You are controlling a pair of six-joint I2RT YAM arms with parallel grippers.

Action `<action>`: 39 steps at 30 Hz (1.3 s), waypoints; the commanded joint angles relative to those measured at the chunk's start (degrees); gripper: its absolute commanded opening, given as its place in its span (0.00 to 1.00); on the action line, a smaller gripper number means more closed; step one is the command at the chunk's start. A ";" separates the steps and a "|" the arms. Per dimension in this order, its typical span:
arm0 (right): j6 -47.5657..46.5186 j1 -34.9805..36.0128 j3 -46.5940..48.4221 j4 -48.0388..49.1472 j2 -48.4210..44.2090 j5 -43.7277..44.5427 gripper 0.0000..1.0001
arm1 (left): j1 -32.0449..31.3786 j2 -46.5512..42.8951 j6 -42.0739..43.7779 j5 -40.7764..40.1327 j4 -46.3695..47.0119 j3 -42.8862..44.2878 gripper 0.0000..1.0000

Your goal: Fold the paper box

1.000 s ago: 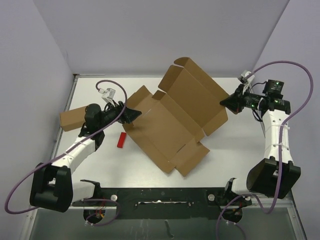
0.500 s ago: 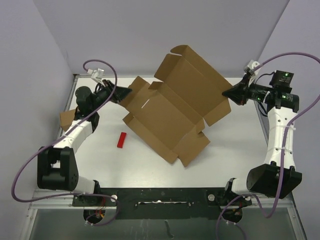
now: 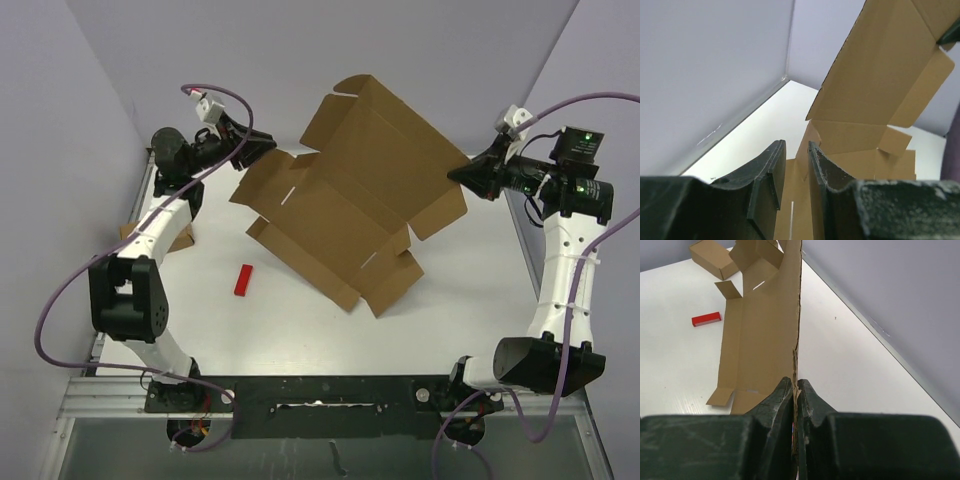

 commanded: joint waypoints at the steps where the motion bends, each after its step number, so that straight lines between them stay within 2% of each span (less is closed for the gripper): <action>1: 1.96 0.62 2.68 1.75 -0.34 -3.55 0.00 | 0.40 5.50 5.71 11.33 4.60 7.02 0.23; 12: 1.94 1.47 3.27 1.41 -1.73 -3.83 0.00 | 0.54 11.81 7.54 20.32 4.28 16.89 0.28; 19: 0.99 1.96 5.13 0.47 -1.84 -3.19 0.00 | 0.41 9.56 6.95 19.68 6.48 16.73 0.26; 30: 1.53 1.89 10.49 0.05 -2.45 -5.41 0.00 | -1.16 9.28 7.02 25.09 5.60 19.76 0.30; 39: 1.21 1.89 10.97 -0.11 -2.80 -5.23 0.00 | -2.04 10.01 1.26 30.53 15.76 18.57 0.33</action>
